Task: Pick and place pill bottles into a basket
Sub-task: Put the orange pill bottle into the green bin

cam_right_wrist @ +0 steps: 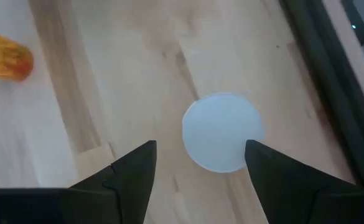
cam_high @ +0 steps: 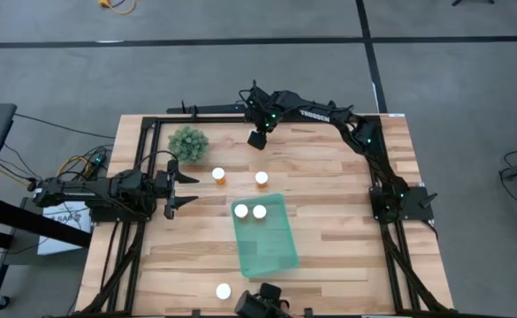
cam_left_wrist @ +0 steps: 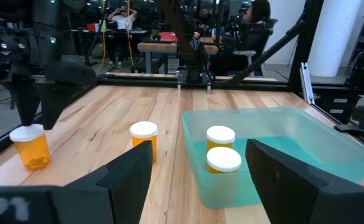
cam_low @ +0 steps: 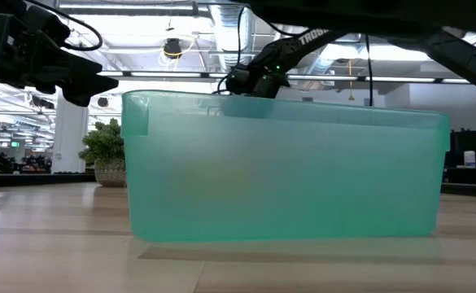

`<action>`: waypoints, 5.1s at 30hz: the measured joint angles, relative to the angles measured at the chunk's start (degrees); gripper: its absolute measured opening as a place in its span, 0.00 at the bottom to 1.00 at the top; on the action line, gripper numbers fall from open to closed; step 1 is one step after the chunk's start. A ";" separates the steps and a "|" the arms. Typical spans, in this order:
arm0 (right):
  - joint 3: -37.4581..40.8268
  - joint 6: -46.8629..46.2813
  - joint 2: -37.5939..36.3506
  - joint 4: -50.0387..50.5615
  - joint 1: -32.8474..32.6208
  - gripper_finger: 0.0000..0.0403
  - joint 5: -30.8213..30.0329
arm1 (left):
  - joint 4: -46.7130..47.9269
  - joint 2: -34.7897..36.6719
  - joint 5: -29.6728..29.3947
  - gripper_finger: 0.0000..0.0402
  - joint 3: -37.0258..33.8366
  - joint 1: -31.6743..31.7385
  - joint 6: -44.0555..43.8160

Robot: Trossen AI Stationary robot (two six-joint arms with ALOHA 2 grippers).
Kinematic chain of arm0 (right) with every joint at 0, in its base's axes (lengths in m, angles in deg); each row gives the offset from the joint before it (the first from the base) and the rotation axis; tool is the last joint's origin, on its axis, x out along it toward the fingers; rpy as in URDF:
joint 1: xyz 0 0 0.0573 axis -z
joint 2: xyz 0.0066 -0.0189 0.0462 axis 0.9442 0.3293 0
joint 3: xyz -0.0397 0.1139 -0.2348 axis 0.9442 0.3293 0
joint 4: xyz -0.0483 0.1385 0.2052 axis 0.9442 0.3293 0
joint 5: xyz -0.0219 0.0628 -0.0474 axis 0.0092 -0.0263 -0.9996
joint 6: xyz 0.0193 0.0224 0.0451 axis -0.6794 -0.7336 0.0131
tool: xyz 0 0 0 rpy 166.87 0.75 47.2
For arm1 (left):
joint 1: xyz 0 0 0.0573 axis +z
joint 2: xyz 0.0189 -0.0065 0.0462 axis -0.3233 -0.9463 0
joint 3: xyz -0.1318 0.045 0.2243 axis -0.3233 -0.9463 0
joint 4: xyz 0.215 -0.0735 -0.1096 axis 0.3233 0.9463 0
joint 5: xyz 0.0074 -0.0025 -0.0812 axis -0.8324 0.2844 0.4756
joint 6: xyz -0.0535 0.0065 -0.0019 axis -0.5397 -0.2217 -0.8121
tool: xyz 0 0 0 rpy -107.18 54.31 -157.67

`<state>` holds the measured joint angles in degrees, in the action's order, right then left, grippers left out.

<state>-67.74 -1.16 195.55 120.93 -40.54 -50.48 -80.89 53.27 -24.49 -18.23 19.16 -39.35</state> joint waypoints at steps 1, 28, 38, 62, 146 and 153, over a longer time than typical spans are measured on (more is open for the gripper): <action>0.02 0.14 0.00 -0.16 0.00 0.60 -0.34 | 0.00 0.00 0.00 0.62 0.00 0.01 0.00; -9.46 1.48 0.20 5.45 -1.62 0.71 -5.72 | 0.00 0.00 0.00 0.62 0.00 0.02 -0.02; -9.49 2.24 0.20 5.68 -1.66 0.97 -5.89 | 0.00 0.02 0.00 0.62 0.00 0.02 -0.02; -9.53 4.49 6.32 5.79 -2.75 0.96 -7.16 | -0.01 0.00 -0.01 0.62 0.01 0.01 -0.02; -17.75 5.33 -1.20 23.62 -5.58 0.48 -1.09 | 0.00 0.00 -0.02 0.62 0.02 0.00 -0.01; -17.77 1.99 -10.79 27.38 -8.47 0.47 2.06 | -0.02 0.01 -0.02 0.62 0.01 0.01 0.00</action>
<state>-85.51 0.82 184.75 148.31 -49.01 -48.42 -80.91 53.29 -24.51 -18.22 19.17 -39.36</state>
